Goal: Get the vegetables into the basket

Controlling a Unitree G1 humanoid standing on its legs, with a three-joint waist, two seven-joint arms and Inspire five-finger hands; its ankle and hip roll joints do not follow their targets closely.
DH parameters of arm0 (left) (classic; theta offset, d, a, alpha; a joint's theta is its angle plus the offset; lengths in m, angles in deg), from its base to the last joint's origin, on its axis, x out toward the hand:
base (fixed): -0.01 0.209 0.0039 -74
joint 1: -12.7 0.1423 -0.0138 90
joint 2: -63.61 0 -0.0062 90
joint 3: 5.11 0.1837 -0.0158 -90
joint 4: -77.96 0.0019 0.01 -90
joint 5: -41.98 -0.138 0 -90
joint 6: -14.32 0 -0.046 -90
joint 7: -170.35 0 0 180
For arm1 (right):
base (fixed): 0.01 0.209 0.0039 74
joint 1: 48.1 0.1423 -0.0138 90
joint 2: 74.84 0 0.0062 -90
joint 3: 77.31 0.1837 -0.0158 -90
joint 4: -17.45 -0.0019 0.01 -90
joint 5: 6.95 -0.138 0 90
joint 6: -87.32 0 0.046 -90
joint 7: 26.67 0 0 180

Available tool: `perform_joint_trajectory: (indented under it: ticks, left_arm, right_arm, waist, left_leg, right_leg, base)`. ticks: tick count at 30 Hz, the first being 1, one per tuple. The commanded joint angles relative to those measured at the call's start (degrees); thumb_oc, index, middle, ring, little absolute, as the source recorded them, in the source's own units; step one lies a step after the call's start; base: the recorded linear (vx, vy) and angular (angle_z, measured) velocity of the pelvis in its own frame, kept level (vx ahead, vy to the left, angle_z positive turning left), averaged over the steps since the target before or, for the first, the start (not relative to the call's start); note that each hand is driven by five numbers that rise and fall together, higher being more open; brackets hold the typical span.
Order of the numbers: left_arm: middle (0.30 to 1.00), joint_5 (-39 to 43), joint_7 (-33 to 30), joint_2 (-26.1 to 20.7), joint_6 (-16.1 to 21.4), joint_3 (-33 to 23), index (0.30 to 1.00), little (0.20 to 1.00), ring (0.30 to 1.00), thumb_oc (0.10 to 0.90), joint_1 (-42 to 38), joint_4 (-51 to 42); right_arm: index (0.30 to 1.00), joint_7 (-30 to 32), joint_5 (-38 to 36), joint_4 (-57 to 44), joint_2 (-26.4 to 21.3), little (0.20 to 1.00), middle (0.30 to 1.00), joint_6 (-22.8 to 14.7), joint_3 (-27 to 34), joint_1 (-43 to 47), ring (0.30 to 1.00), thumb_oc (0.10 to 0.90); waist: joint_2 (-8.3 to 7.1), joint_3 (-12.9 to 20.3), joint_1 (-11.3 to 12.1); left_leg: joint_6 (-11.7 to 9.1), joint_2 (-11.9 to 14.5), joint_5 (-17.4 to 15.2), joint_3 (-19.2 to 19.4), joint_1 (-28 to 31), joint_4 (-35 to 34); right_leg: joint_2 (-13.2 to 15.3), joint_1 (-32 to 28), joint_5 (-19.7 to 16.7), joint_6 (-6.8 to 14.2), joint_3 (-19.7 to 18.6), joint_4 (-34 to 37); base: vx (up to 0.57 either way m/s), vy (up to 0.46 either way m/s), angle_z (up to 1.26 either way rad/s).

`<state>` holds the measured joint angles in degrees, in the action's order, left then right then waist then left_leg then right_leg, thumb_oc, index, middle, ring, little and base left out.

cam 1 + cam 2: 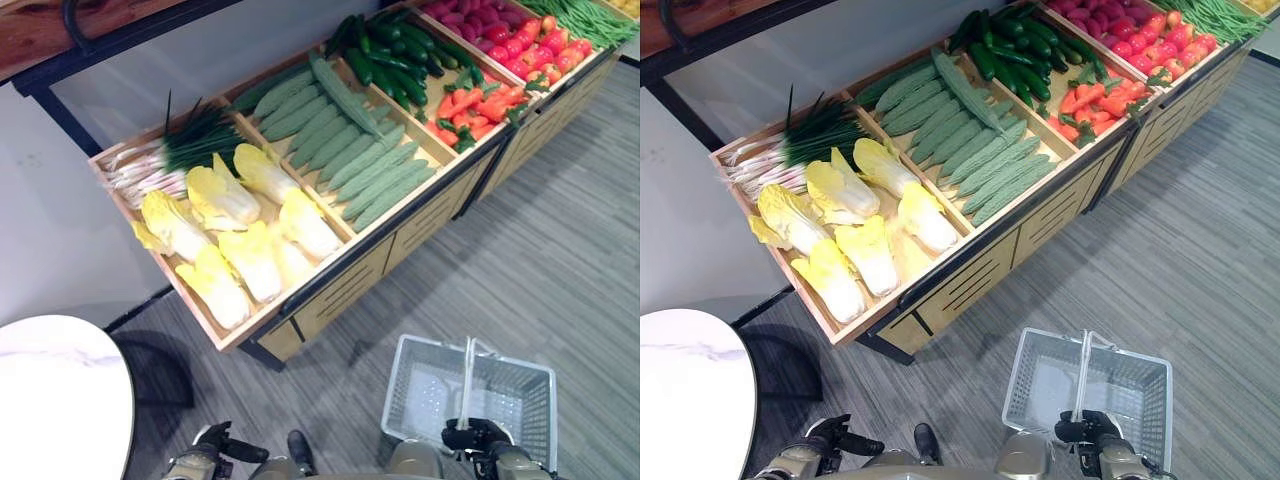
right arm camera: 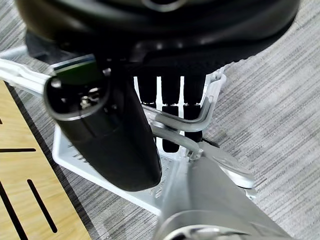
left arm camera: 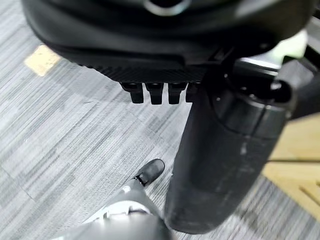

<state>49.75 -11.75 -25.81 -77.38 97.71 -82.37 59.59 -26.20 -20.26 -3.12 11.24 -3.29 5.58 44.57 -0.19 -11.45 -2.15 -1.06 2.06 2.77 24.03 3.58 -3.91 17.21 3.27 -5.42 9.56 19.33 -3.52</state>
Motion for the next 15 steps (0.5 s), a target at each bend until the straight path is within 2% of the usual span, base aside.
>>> perform_joint_trajectory:
  ticks: [1, 4, 5, 6, 7, 8, 9, 11, 13, 15]
  left_arm:
    - [1.000, -0.92, -1.00, 0.31, 0.57, -1.46, 1.000, 1.000, 1.000, 0.900, -3.62, 1.81]
    - [1.000, -1.19, -1.42, 0.01, 0.55, -1.01, 1.000, 1.000, 1.000, 0.900, -3.54, 2.40]
    - [1.000, -1.30, -1.44, -0.14, 0.63, -0.99, 1.000, 1.000, 1.000, 0.900, -3.43, 2.67]
    - [1.000, -1.07, -1.74, -0.45, 0.72, -1.15, 1.000, 1.000, 1.000, 0.900, -3.54, 2.95]
    - [1.000, -1.06, -1.74, -0.44, 0.72, -1.14, 1.000, 1.000, 1.000, 0.900, -3.54, 2.96]
    - [1.000, -0.66, -2.04, -0.86, 0.81, -1.28, 1.000, 1.000, 1.000, 0.900, -3.98, 3.06]
    - [1.000, -0.66, -2.04, -0.85, 0.81, -1.29, 1.000, 1.000, 1.000, 0.900, -3.98, 3.06]
    - [1.000, -0.61, -2.39, -1.41, 0.99, -1.06, 1.000, 1.000, 1.000, 0.900, -4.65, 3.34]
    - [1.000, -0.34, -2.45, -1.31, 1.01, -1.12, 1.000, 1.000, 1.000, 0.900, -4.52, 3.57]
    - [1.000, -0.07, -2.53, -1.29, 0.94, -1.62, 1.000, 1.000, 1.000, 0.900, -4.05, 4.03]
  right_arm:
    - [0.300, -0.15, 0.01, 1.08, -0.02, 0.300, 0.300, 0.15, -1.65, 2.53, 0.300, 0.400]
    - [0.300, 0.40, -1.34, 1.87, -0.39, 0.300, 0.300, 0.09, -0.86, 3.30, 0.300, 0.400]
    - [0.300, 0.41, -1.58, 2.11, -0.53, 0.300, 0.300, 0.16, -0.87, 3.61, 0.300, 0.400]
    - [0.300, 0.75, -2.00, 2.31, -1.08, 0.300, 0.300, 0.19, -0.70, 4.54, 0.300, 0.400]
    - [0.300, 0.75, -2.01, 2.34, -1.09, 0.300, 0.300, 0.18, -0.70, 4.56, 0.300, 0.400]
    - [0.300, 0.96, -2.81, 2.44, -1.34, 0.300, 0.300, 0.05, -0.49, 5.07, 0.300, 0.400]
    - [0.300, 0.96, -2.81, 2.44, -1.34, 0.300, 0.300, 0.05, -0.49, 5.08, 0.300, 0.400]
    - [0.300, 0.95, -3.23, 2.54, -1.68, 0.300, 0.300, -0.02, 0.03, 4.54, 0.300, 0.400]
    - [0.300, 0.78, -3.27, 2.83, -1.59, 0.300, 0.300, 0.05, 0.32, 3.86, 0.300, 0.400]
    - [0.300, 0.72, -3.16, 3.44, -1.28, 0.300, 0.300, 0.11, 0.08, 3.40, 0.300, 0.400]
  waist:
    - [-1.03, -2.35, 0.75]
    - [-0.57, -2.57, 0.28]
    - [-0.49, -2.09, 0.33]
    - [-0.68, -1.70, 0.44]
    - [-0.60, -1.72, 0.38]
    - [-1.05, -2.10, 0.23]
    - [-1.04, -2.13, 0.21]
    - [-1.86, -2.30, -0.26]
    - [-2.27, -2.13, -0.34]
    - [-2.50, -1.40, 0.00]
  left_leg:
    - [-0.57, 0.61, -4.19, -3.92, -0.89, 3.63]
    - [0.19, -0.36, -4.00, -6.89, 0.67, 1.90]
    - [-0.12, -0.40, -3.74, -7.57, 1.00, 0.95]
    - [-0.89, -0.11, -3.47, -9.22, 1.63, -0.20]
    - [-0.91, -0.04, -3.59, -9.29, 1.68, -0.16]
    - [-1.72, 0.57, -3.41, -11.16, 2.18, -0.35]
    - [-1.72, 0.58, -3.41, -11.18, 2.21, -0.35]
    - [-3.37, 2.43, -3.29, -14.48, 2.72, -0.28]
    - [-4.03, 3.31, -3.54, -16.27, 2.93, 0.60]
    - [-5.01, 5.49, -3.14, -18.05, 2.82, 1.23]
  right_leg:
    - [-0.01, -0.34, 0.64, 2.71, -5.03, -5.57]
    - [-0.91, 1.79, -0.71, 3.16, -12.08, -10.97]
    - [-1.06, 2.17, -1.41, 2.95, -13.68, -9.08]
    - [-0.49, 3.57, -2.60, 2.95, -16.13, -3.93]
    - [-0.54, 3.41, -2.58, 2.96, -16.03, -3.83]
    - [-0.53, 5.29, -3.81, 3.61, -18.24, -0.67]
    - [-0.53, 5.24, -3.81, 3.61, -18.21, -0.65]
    - [-0.55, 6.62, -4.39, 4.79, -20.58, 2.15]
    - [-0.62, 5.61, -3.80, 4.55, -19.68, 1.87]
    - [-1.79, 4.16, -1.87, 3.87, -18.81, 1.17]
  base:
    - [0.04, 0.216, -0.04]
    - [0.06, 0.065, 0.26]
    - [0.17, -0.121, 0.57]
    - [0.14, -0.126, 0.48]
    - [0.20, -0.216, 0.41]
    - [0.10, -0.111, 0.37]
    - [0.15, -0.198, 0.41]
    - [0.15, -0.297, 0.67]
    - [0.14, -0.302, 1.26]
    - [0.09, -0.282, 0.98]
